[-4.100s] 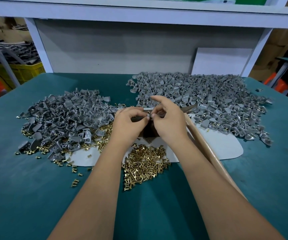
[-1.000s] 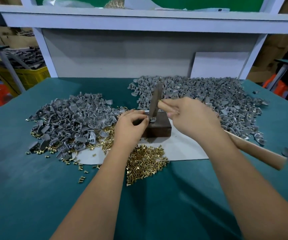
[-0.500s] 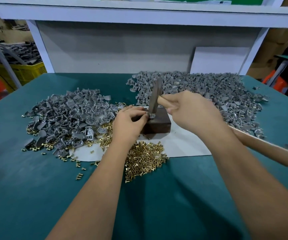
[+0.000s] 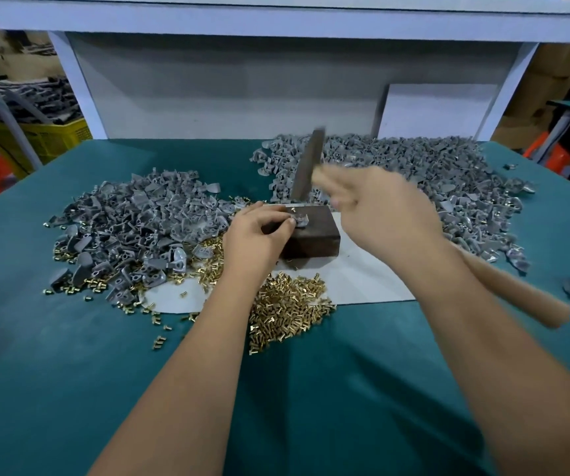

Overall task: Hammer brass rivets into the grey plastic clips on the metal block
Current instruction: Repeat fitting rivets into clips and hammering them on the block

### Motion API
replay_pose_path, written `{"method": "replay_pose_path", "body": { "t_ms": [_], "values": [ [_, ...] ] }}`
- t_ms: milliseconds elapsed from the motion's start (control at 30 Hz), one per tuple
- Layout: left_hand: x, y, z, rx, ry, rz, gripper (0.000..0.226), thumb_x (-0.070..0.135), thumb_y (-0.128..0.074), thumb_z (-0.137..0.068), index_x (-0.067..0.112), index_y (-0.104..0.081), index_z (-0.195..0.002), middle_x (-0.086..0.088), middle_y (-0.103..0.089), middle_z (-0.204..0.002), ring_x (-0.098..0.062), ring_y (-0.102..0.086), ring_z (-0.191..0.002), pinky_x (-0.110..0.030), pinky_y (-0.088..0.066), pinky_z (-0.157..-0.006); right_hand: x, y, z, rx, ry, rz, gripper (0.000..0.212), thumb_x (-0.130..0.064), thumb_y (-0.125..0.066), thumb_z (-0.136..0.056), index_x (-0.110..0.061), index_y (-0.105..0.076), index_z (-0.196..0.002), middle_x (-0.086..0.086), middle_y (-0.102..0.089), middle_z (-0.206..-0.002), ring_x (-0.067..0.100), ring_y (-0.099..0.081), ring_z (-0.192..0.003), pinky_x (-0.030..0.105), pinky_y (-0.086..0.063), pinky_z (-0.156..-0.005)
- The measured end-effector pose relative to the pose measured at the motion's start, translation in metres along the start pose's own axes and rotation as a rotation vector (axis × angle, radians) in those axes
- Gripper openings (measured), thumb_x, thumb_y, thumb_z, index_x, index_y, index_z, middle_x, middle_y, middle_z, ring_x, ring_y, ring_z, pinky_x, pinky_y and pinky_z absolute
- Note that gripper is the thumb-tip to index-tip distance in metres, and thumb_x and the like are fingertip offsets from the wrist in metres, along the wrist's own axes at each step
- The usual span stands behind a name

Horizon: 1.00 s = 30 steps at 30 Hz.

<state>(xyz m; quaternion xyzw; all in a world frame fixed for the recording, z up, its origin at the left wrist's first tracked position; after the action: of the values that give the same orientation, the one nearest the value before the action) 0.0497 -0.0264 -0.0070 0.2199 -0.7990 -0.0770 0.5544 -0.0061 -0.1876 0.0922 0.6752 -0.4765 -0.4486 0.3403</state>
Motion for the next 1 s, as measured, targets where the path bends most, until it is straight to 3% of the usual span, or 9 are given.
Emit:
{"method": "replay_pose_path", "body": {
  "t_ms": [67,233,333,400,500,633,800,900,1000],
  "values": [
    [0.001,0.001,0.0,-0.005,-0.008,-0.016,0.013,0.025,-0.072,-0.088,0.025,-0.079,-0.099,0.011,-0.07,-0.116,-0.014,-0.048,-0.129,-0.043,-0.032,-0.114,0.001,0.002,-0.003,-0.132,0.012,0.053,0.038,-0.027,-0.051,-0.092,-0.048,-0.053,-0.124,-0.003,-0.069,-0.107,0.023,-0.054,-0.077,0.03,-0.04,-0.062],
    [0.0,0.0,0.001,0.011,0.007,0.014,0.013,0.025,-0.073,-0.087,0.024,-0.079,-0.099,0.012,-0.069,-0.118,-0.012,-0.047,-0.13,-0.037,-0.03,-0.115,-0.001,0.005,0.0,0.052,-0.014,-0.001,0.045,-0.026,-0.048,-0.095,-0.049,-0.045,-0.133,-0.005,-0.066,-0.12,0.026,-0.063,-0.1,0.029,-0.04,-0.065],
    [0.001,0.0,0.0,0.009,-0.023,-0.021,0.013,0.024,-0.072,-0.087,0.026,-0.079,-0.098,0.012,-0.07,-0.117,-0.013,-0.047,-0.129,-0.036,-0.031,-0.113,-0.002,0.0,0.0,-0.124,0.015,0.057,0.038,-0.025,-0.049,-0.092,-0.047,-0.053,-0.123,-0.004,-0.069,-0.108,0.025,-0.059,-0.083,0.029,-0.04,-0.063],
    [0.001,0.001,0.001,0.012,-0.025,-0.019,0.013,0.025,-0.072,-0.087,0.025,-0.079,-0.099,0.013,-0.07,-0.117,-0.012,-0.047,-0.129,-0.037,-0.03,-0.114,-0.004,0.005,-0.003,-0.052,0.008,0.061,0.038,-0.025,-0.048,-0.093,-0.045,-0.053,-0.124,-0.004,-0.07,-0.107,0.025,-0.059,-0.081,0.03,-0.041,-0.061],
    [0.001,0.0,0.001,0.011,-0.019,-0.032,0.014,0.028,-0.072,-0.087,0.024,-0.079,-0.099,0.014,-0.069,-0.118,-0.011,-0.047,-0.13,-0.039,-0.029,-0.115,-0.006,0.004,0.003,0.132,0.001,0.016,0.046,-0.024,-0.044,-0.095,-0.047,-0.046,-0.135,0.0,-0.068,-0.116,0.03,-0.063,-0.094,0.036,-0.048,-0.069],
    [0.001,0.001,0.0,0.006,-0.021,-0.055,0.015,0.029,-0.071,-0.089,0.026,-0.078,-0.101,0.015,-0.069,-0.118,-0.01,-0.046,-0.131,-0.041,-0.031,-0.115,-0.004,0.001,-0.004,-0.102,0.008,0.122,0.032,-0.024,-0.048,-0.092,-0.038,-0.057,-0.12,-0.002,-0.069,-0.099,0.024,-0.051,-0.072,0.029,-0.036,-0.057],
    [-0.001,-0.001,0.0,0.01,-0.017,-0.046,0.014,0.029,-0.072,-0.088,0.025,-0.078,-0.1,0.017,-0.068,-0.117,-0.009,-0.045,-0.131,-0.039,-0.028,-0.116,-0.005,0.008,-0.003,0.168,0.043,0.021,0.043,-0.023,-0.044,-0.094,-0.044,-0.048,-0.131,-0.001,-0.069,-0.112,0.031,-0.064,-0.091,0.034,-0.046,-0.065],
    [0.001,0.001,0.0,0.012,-0.03,-0.042,0.014,0.027,-0.071,-0.088,0.026,-0.079,-0.1,0.017,-0.069,-0.114,-0.011,-0.046,-0.13,-0.037,-0.03,-0.115,-0.002,0.002,-0.004,-0.103,0.044,0.097,0.035,-0.024,-0.048,-0.092,-0.042,-0.055,-0.122,-0.001,-0.069,-0.101,0.025,-0.056,-0.077,0.032,-0.047,-0.064],
    [0.002,0.002,0.001,0.008,-0.024,-0.035,0.014,0.028,-0.071,-0.088,0.026,-0.079,-0.099,0.015,-0.07,-0.116,-0.011,-0.046,-0.13,-0.041,-0.031,-0.114,0.001,0.004,-0.008,-0.113,0.029,0.093,0.034,-0.026,-0.051,-0.092,-0.044,-0.055,-0.121,-0.005,-0.069,-0.106,0.024,-0.057,-0.082,0.031,-0.042,-0.064]
  ]
}}
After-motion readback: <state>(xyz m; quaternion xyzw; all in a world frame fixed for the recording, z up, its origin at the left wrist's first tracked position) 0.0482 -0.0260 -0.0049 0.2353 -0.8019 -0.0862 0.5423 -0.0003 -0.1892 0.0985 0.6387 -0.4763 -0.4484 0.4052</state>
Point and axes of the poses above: each hand's wrist, its own z-axis away from the middle knuckle, its own y-axis out of the back of the hand, x = y × z, the point moved 1 cm from there along -z, towards the middle knuckle
